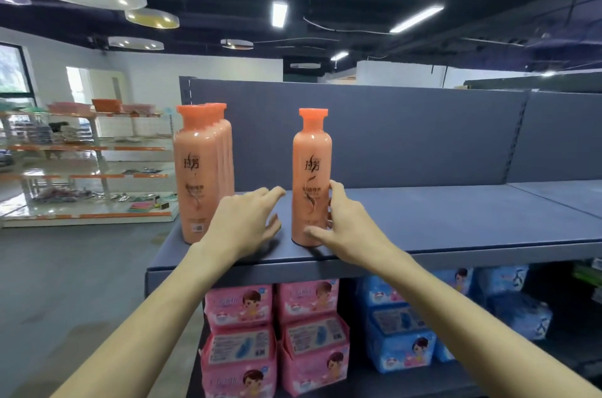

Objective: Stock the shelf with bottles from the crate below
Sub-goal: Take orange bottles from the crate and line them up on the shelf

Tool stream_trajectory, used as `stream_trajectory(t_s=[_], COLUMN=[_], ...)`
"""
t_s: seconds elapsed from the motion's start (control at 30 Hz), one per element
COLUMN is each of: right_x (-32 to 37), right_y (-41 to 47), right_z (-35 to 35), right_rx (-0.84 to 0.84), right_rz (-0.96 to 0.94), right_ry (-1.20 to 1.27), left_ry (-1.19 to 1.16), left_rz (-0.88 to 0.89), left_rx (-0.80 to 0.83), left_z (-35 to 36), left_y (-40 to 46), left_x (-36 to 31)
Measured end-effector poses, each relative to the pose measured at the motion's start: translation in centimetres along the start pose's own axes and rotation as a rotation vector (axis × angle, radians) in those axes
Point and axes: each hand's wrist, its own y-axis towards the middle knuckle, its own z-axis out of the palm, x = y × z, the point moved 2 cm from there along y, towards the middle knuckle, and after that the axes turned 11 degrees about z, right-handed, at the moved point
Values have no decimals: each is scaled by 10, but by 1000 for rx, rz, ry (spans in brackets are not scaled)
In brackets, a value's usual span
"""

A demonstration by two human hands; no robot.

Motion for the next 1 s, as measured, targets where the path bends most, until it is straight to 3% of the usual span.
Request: stream_trajectory(t_s=[0.6,1.0], right_x=[-11,-2], right_y=[99,149], right_z=[41,64], right_rx=[65,88], right_rz=[23,2], right_ry=[31,-13], left_ry=[133,123], left_rz=[-282,-335], left_rx=[140,189], left_z=[33,48], left_y=[24,36], left_x=[12,24])
